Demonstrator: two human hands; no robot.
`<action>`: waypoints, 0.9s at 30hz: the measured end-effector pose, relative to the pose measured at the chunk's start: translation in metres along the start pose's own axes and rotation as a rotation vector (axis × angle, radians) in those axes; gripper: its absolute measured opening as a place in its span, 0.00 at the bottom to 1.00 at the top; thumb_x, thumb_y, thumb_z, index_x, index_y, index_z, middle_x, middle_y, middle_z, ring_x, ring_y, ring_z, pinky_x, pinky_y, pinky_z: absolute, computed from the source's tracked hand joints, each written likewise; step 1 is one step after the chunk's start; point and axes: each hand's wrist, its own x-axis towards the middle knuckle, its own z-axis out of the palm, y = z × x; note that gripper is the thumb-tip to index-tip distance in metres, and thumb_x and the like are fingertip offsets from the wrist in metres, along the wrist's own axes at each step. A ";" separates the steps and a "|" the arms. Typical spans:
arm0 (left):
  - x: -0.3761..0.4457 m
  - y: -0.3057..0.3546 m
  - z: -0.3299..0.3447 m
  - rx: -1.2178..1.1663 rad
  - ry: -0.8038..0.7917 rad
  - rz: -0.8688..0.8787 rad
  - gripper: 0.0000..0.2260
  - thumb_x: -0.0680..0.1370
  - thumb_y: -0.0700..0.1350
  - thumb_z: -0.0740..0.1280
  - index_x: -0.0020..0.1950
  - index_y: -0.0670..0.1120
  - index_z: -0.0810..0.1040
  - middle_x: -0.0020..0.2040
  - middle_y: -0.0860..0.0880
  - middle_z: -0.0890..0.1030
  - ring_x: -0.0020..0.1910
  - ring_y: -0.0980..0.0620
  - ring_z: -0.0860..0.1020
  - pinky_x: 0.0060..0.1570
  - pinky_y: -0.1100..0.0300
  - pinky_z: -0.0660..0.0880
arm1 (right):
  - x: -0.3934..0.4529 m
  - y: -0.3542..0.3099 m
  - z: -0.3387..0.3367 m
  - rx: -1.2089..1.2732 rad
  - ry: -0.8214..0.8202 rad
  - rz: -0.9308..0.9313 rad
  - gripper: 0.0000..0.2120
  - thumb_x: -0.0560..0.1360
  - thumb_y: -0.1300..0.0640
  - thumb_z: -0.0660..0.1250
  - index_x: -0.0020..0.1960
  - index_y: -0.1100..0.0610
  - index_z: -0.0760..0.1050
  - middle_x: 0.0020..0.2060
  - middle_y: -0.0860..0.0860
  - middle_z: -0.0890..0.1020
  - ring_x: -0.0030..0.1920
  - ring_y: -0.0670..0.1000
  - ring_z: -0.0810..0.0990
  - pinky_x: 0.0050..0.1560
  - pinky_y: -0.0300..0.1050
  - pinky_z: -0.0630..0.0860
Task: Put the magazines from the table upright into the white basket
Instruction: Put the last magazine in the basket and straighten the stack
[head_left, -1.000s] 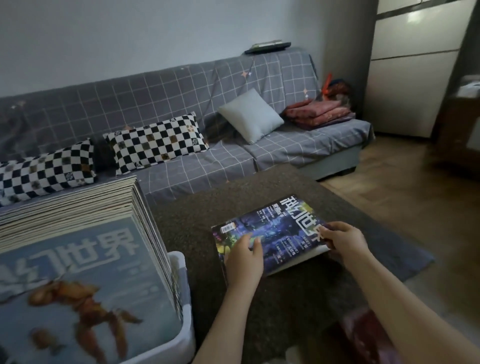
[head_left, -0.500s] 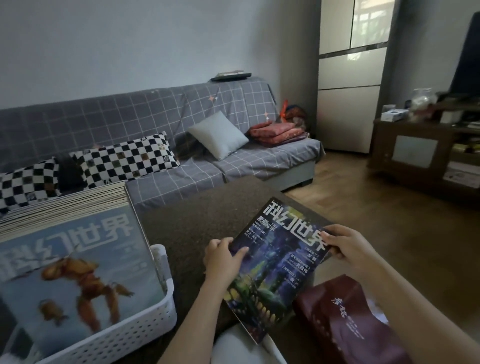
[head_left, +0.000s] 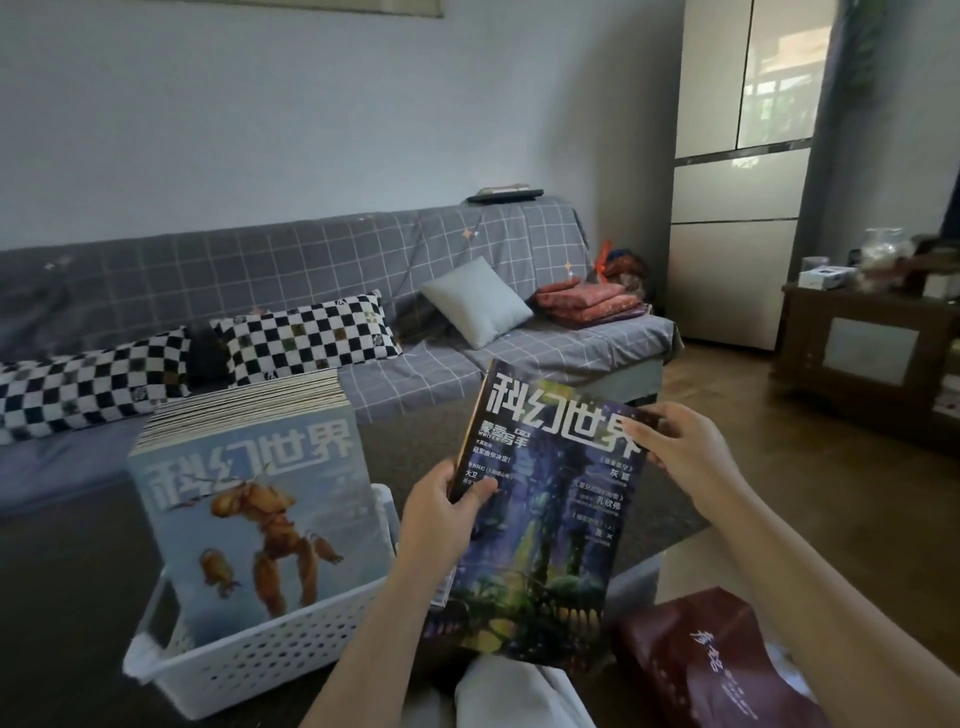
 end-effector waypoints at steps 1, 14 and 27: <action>-0.005 0.005 -0.009 -0.008 0.034 0.028 0.06 0.76 0.48 0.70 0.42 0.57 0.75 0.39 0.57 0.82 0.37 0.61 0.80 0.37 0.62 0.75 | -0.002 -0.006 0.008 0.003 0.016 -0.023 0.09 0.73 0.52 0.70 0.52 0.54 0.76 0.40 0.49 0.81 0.38 0.47 0.78 0.36 0.40 0.72; -0.035 -0.001 -0.133 -0.208 0.394 -0.087 0.01 0.76 0.48 0.69 0.46 0.52 0.78 0.35 0.53 0.81 0.35 0.52 0.78 0.34 0.60 0.73 | -0.035 -0.089 0.115 0.292 -0.348 -0.082 0.09 0.74 0.57 0.67 0.54 0.57 0.77 0.46 0.51 0.84 0.46 0.51 0.83 0.47 0.46 0.78; -0.036 -0.014 -0.217 -0.198 0.595 -0.034 0.06 0.77 0.50 0.68 0.40 0.51 0.79 0.29 0.55 0.79 0.30 0.57 0.77 0.32 0.58 0.74 | -0.044 -0.144 0.199 0.440 -0.376 -0.218 0.05 0.74 0.58 0.67 0.50 0.52 0.76 0.38 0.45 0.85 0.39 0.41 0.83 0.36 0.33 0.76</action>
